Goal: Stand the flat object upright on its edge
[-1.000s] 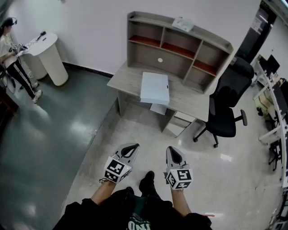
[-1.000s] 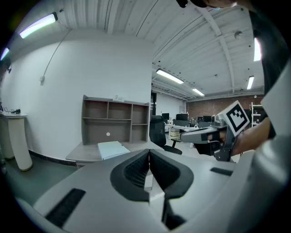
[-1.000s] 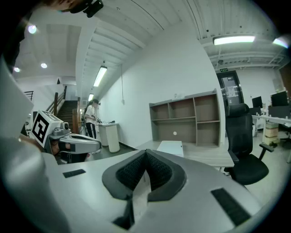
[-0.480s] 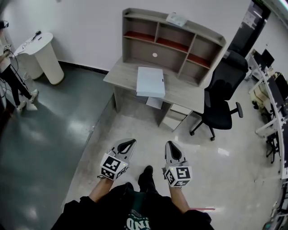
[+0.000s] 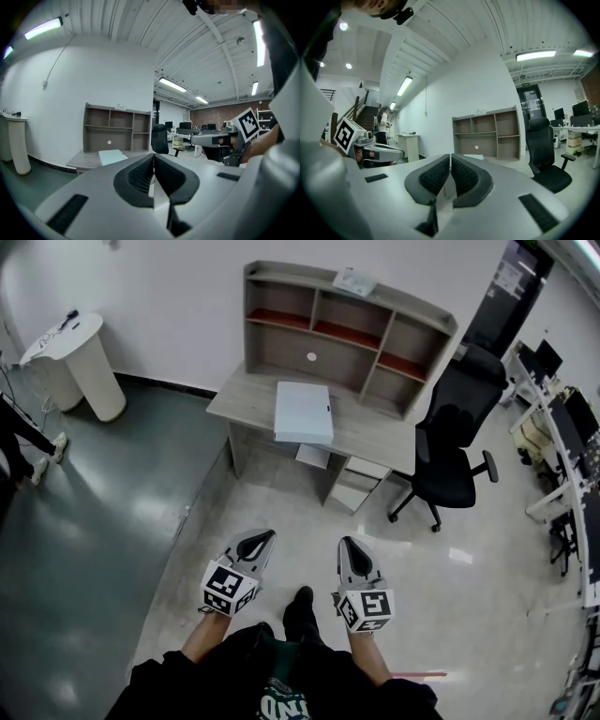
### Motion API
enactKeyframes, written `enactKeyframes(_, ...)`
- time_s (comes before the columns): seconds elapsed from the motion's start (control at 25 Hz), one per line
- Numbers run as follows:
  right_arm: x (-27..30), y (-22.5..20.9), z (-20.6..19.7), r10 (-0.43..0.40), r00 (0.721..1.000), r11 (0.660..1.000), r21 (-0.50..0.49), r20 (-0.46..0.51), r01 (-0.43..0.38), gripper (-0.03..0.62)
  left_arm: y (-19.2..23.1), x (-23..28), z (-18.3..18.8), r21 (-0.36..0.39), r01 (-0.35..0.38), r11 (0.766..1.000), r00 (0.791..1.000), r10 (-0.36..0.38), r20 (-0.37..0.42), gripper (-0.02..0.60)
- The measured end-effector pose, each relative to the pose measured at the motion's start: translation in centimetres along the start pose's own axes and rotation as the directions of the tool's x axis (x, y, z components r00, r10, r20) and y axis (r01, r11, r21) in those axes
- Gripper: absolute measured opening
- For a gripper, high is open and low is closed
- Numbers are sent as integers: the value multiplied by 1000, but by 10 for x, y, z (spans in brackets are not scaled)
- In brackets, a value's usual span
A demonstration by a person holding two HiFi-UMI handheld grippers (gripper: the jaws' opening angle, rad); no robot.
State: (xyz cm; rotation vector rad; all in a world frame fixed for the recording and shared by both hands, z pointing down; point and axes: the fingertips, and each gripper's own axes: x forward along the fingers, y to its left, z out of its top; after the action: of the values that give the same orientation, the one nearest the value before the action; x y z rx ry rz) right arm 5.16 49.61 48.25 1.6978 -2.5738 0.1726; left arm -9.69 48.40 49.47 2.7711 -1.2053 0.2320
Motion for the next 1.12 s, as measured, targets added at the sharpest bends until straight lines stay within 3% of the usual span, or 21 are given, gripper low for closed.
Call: enactKeyframes(1.12, -22, -8, 0, 19, 1000, 999, 29, -1, -19, 35, -28, 13, -2, 2, 48, 999, 999, -48, -20, 12)
